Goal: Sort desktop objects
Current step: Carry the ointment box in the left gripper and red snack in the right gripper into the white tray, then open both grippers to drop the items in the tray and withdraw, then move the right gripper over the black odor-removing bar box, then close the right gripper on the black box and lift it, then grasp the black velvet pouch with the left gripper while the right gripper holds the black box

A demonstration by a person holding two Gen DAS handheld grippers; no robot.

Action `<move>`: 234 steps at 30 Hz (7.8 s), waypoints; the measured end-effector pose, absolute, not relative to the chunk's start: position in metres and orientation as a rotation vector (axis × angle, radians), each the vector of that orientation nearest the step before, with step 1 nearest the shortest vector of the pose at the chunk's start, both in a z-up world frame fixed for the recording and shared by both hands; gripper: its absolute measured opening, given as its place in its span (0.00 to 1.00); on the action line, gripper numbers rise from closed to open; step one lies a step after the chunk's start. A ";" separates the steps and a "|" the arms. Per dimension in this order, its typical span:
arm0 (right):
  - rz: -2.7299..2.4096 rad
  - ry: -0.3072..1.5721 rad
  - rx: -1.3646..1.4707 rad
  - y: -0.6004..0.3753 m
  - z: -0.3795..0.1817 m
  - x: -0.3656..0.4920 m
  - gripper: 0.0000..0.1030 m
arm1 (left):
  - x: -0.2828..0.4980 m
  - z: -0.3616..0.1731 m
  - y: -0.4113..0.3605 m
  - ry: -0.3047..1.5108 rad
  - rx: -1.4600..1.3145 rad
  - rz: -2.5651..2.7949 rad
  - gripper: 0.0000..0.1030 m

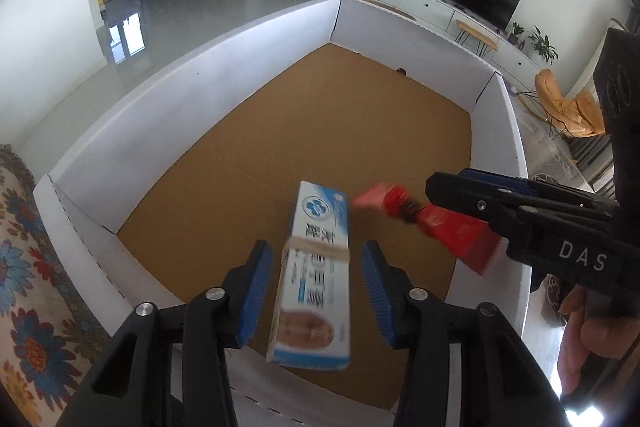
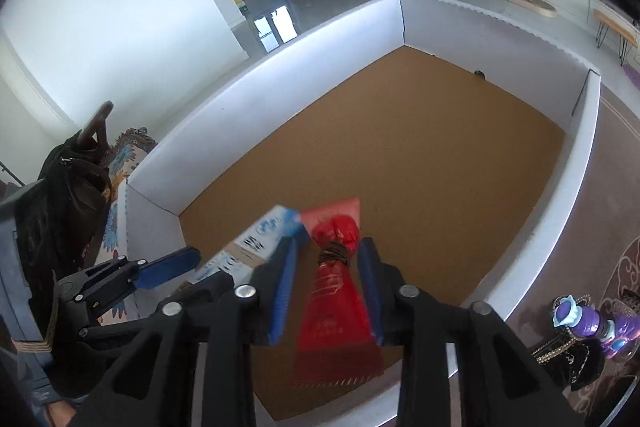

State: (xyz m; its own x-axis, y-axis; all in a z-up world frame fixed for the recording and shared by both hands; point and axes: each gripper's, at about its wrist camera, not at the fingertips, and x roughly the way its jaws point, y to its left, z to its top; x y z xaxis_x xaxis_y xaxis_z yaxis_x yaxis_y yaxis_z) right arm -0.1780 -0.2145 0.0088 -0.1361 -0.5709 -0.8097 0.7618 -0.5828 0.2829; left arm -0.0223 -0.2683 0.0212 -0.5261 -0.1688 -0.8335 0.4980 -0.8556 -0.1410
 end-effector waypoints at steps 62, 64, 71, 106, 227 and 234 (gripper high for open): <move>-2.535 0.232 1.299 0.195 -0.081 -0.121 1.00 | -0.062 -0.070 0.027 0.100 1.407 -2.674 1.00; -2.535 0.232 1.299 0.195 -0.081 -0.121 1.00 | -0.062 -0.071 0.026 0.100 1.407 -2.674 1.00; -2.535 0.232 1.299 0.195 -0.081 -0.121 1.00 | -0.061 -0.071 0.024 0.100 1.413 -2.674 1.00; -2.505 0.255 1.282 0.173 -0.075 -0.177 0.58 | -0.058 -0.075 0.007 0.164 1.362 -2.609 1.00; -2.538 0.232 1.298 0.214 -0.079 -0.139 1.00 | -0.080 -0.066 0.047 -0.039 1.475 -2.820 1.00; -2.538 0.232 1.298 0.214 -0.079 -0.139 1.00 | -0.081 -0.066 0.047 -0.038 1.475 -2.820 1.00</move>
State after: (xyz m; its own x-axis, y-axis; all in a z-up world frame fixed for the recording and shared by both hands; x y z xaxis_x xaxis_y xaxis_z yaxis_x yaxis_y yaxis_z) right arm -0.1393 0.2136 -0.0790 -0.5566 -0.1743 -0.8123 0.3187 -0.9477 -0.0150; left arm -0.0806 0.0473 -0.0663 -0.5700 0.0250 -0.8213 -0.0474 -0.9989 0.0025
